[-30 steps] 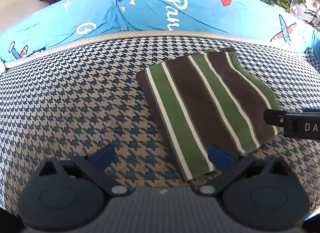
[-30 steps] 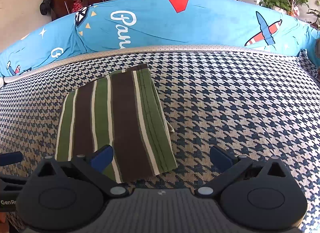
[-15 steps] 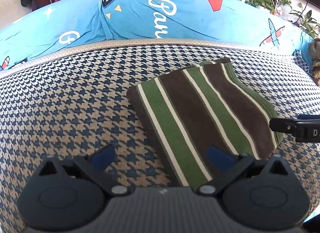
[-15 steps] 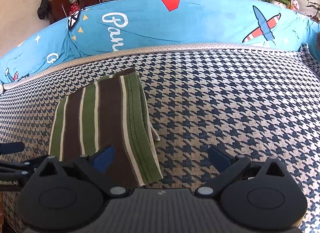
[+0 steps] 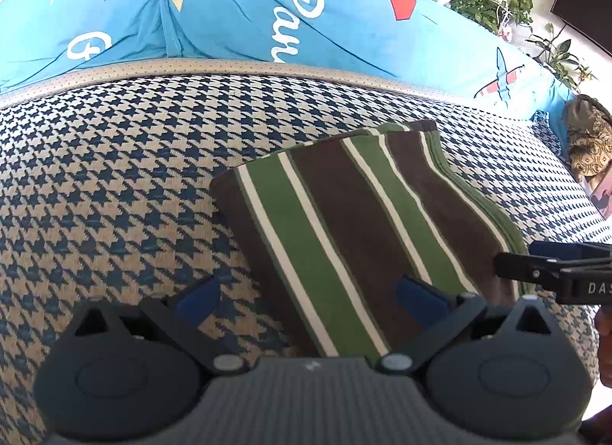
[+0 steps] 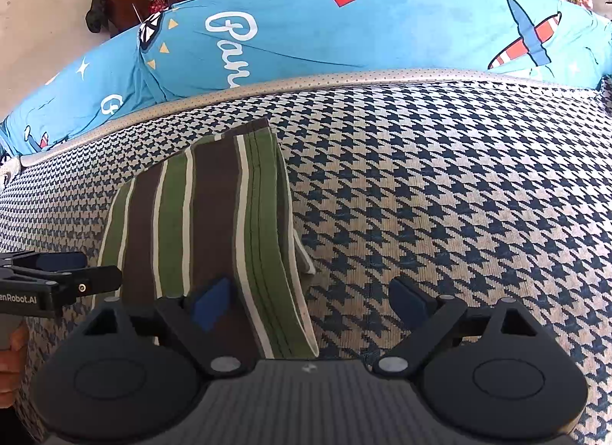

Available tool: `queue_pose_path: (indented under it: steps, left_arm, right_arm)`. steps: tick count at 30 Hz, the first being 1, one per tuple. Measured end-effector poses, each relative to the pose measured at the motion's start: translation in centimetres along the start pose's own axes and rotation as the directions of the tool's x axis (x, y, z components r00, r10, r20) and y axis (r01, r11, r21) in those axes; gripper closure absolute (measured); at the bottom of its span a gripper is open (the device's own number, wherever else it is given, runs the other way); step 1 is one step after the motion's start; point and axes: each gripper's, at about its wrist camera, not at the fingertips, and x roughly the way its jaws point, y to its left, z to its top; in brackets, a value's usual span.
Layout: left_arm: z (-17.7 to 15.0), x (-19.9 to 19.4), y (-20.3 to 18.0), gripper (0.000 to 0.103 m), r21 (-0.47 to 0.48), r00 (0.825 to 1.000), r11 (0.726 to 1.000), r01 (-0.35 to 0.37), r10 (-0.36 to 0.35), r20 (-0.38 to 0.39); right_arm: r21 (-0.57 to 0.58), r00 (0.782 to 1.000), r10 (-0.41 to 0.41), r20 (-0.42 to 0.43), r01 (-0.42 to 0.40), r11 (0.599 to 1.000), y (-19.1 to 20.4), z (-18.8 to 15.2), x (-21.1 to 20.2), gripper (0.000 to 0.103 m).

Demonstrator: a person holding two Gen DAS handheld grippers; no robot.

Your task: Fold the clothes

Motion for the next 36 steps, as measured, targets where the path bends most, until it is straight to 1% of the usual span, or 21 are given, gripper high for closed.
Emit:
queue_pose_path:
  steps: [6, 9, 12, 14, 18, 21, 23, 24, 25, 28, 30, 31, 33, 36]
  left_arm:
    - [1.1, 1.6, -0.1, 0.0, 0.033, 1.0, 0.999, 0.021, -0.021, -0.005]
    - [1.4, 2.3, 0.0, 0.0, 0.018, 0.999, 0.998, 0.052, -0.051, -0.012]
    - [1.7, 2.7, -0.1, 0.0, 0.021, 0.998, 0.998, 0.056, -0.055, -0.01]
    - [1.9, 3.1, -0.3, 0.0, 0.03, 0.998, 0.998, 0.056, -0.056, -0.007]
    - [2.3, 3.6, -0.6, 0.001, 0.036, 0.998, 0.997, 0.069, -0.069, 0.006]
    - [2.4, 3.5, -0.8, 0.007, 0.042, 0.997, 0.996, 0.074, -0.075, 0.022]
    - [2.5, 3.3, -0.8, 0.013, 0.041, 0.996, 0.996, 0.078, -0.08, 0.032]
    - [2.5, 3.2, -0.8, 0.018, 0.039, 0.996, 0.996, 0.083, -0.085, 0.037]
    - [2.6, 3.1, -0.7, 0.019, 0.035, 0.995, 0.996, 0.088, -0.089, 0.038]
    - [2.8, 3.1, -0.2, 0.019, 0.012, 0.995, 0.995, 0.095, -0.095, 0.028]
    - [2.8, 3.4, 0.1, 0.013, -0.002, 0.996, 0.996, 0.088, -0.088, 0.018]
    - [2.7, 3.5, 0.1, 0.013, 0.002, 0.996, 0.996, 0.089, -0.089, 0.017]
    - [2.6, 3.7, 0.0, 0.007, 0.012, 0.996, 0.996, 0.089, -0.09, 0.014]
    - [2.3, 4.0, -0.8, 0.006, 0.05, 0.997, 0.996, 0.068, -0.069, 0.029]
  right_arm:
    - [-0.012, 0.999, 0.035, 0.005, -0.035, 0.999, 0.3, 0.5, 0.9, 0.021]
    - [-0.033, 0.999, 0.05, 0.012, -0.05, 0.998, 0.5, 0.7, 1.3, 0.028]
    - [-0.037, 0.997, 0.077, 0.01, -0.076, 0.996, 0.8, 0.9, 1.7, 0.036]
    - [-0.041, 0.996, 0.092, 0.009, -0.092, 0.995, 1.0, 1.0, 2.0, 0.044]
    - [-0.06, 0.994, 0.109, 0.012, -0.108, 0.992, 1.5, 1.1, 2.5, 0.049]
    - [-0.059, 0.993, 0.116, 0.014, -0.115, 0.992, 1.6, 1.2, 2.5, 0.053]
    - [-0.061, 0.993, 0.12, 0.016, -0.119, 0.991, 1.5, 1.2, 2.3, 0.056]
    - [-0.063, 0.992, 0.122, 0.017, -0.121, 0.991, 1.5, 1.2, 2.2, 0.057]
    - [-0.063, 0.992, 0.123, 0.015, -0.122, 0.991, 1.5, 1.2, 2.2, 0.057]
    - [-0.041, 0.992, 0.124, 0.003, -0.124, 0.992, 1.2, 1.2, 2.2, 0.055]
    - [-0.019, 0.992, 0.125, -0.006, -0.126, 0.992, 1.0, 1.2, 2.2, 0.053]
    - [-0.01, 0.992, 0.124, -0.01, -0.124, 0.992, 0.9, 1.1, 2.3, 0.051]
    - [0.01, 0.991, 0.13, -0.017, -0.129, 0.992, 0.7, 1.0, 2.4, 0.051]
    - [0.017, 0.99, 0.137, -0.016, -0.137, 0.99, 0.8, 0.9, 2.6, 0.051]
